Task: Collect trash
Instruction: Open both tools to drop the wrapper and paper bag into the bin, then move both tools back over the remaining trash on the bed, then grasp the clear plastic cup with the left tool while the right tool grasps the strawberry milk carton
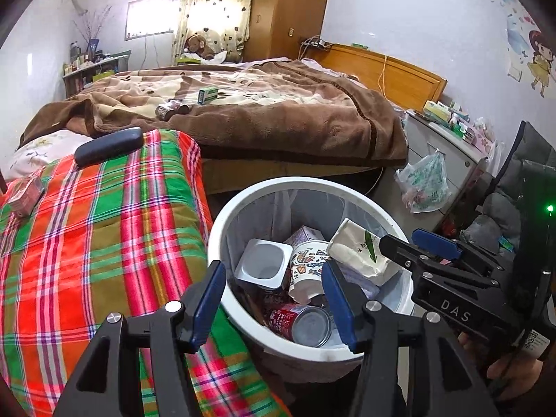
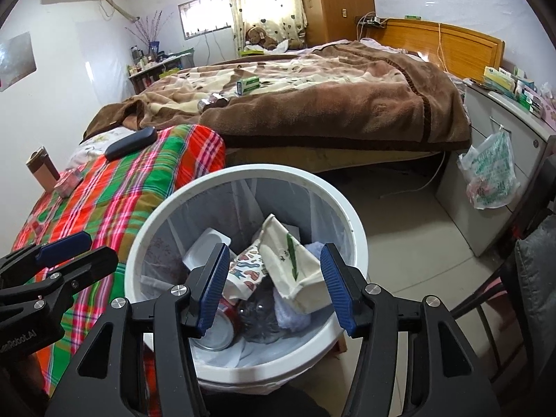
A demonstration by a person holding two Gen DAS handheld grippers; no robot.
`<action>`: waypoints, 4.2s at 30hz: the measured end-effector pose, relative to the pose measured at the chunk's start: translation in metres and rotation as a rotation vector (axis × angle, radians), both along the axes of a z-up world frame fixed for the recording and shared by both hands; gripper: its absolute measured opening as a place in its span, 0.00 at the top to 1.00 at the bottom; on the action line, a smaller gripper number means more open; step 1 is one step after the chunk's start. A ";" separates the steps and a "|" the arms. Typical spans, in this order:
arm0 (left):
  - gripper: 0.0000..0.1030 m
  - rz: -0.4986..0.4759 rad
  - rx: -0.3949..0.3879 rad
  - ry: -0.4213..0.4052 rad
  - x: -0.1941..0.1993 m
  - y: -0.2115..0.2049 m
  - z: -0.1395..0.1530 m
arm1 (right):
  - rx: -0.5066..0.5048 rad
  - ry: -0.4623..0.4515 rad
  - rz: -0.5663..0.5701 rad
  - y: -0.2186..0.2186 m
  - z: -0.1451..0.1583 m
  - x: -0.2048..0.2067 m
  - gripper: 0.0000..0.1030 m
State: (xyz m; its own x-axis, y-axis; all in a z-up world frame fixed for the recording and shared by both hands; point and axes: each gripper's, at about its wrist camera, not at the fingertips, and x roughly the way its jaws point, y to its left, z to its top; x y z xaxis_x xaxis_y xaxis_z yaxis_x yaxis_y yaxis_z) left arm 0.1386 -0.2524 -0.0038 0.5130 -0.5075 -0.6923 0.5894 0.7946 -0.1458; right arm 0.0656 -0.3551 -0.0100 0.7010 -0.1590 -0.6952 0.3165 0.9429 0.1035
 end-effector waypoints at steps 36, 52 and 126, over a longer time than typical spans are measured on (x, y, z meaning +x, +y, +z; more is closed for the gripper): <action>0.45 0.343 -0.014 -0.083 0.011 0.171 0.023 | 0.009 -0.112 0.225 0.104 0.023 0.042 0.46; 0.45 0.545 -0.004 -0.054 0.048 0.273 0.006 | 0.009 -0.088 0.392 0.165 0.020 0.094 0.46; 0.67 0.687 -0.091 0.091 0.195 0.405 -0.058 | 0.014 0.146 0.356 0.327 -0.030 0.300 0.33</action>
